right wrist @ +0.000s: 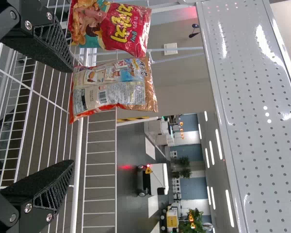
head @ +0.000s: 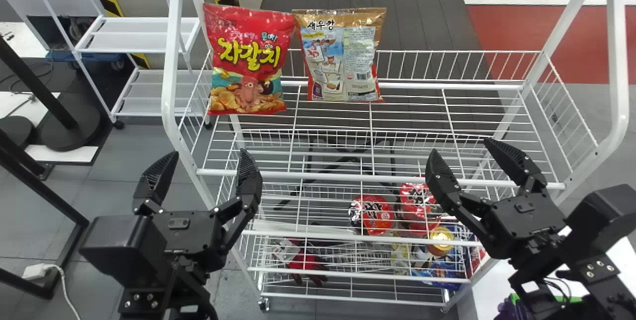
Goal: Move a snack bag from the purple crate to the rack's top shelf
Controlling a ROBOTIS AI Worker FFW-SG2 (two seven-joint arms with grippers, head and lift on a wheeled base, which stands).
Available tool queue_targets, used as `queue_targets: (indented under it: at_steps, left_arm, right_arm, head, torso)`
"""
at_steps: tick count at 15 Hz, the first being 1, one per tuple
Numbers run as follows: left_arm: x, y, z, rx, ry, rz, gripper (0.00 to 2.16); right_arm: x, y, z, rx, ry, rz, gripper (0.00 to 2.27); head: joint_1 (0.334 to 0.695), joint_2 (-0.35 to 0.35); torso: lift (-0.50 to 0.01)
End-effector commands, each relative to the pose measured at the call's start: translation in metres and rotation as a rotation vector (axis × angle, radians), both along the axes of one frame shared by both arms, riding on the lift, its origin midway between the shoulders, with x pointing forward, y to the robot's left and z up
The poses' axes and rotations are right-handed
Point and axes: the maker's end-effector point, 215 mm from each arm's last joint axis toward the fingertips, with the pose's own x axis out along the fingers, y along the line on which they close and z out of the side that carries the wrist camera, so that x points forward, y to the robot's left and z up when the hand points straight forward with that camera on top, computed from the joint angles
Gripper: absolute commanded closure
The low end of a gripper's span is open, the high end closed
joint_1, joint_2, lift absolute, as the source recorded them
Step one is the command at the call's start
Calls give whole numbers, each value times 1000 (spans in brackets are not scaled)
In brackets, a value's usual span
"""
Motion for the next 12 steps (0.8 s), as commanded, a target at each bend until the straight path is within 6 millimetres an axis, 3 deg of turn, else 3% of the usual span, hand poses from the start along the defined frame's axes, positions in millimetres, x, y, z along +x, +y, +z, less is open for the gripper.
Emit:
queue_targets:
  at_steps: [1, 6, 11, 12]
  left_arm:
    - [-1, 0, 2, 0, -8, 1, 90]
    - [-4, 2, 7, 9, -27, 9, 90]
    - [-4, 2, 9, 8, -34, 8, 90]
    - [-5, 2, 7, 8, -31, 7, 90]
  right_arm:
    - [-1, 2, 4, -5, 0, 1, 167]
    - [-4, 6, 3, -14, 17, 1, 167]
    - [-7, 9, 18, -21, -3, -4, 167]
    - [-8, 11, 12, -34, 25, -2, 167]
  head:
    - [695, 51]
    - [695, 57]
    - [695, 64]
    - [695, 65]
  torso:
    - [0]
    - [0]
    - [0]
    - [0]
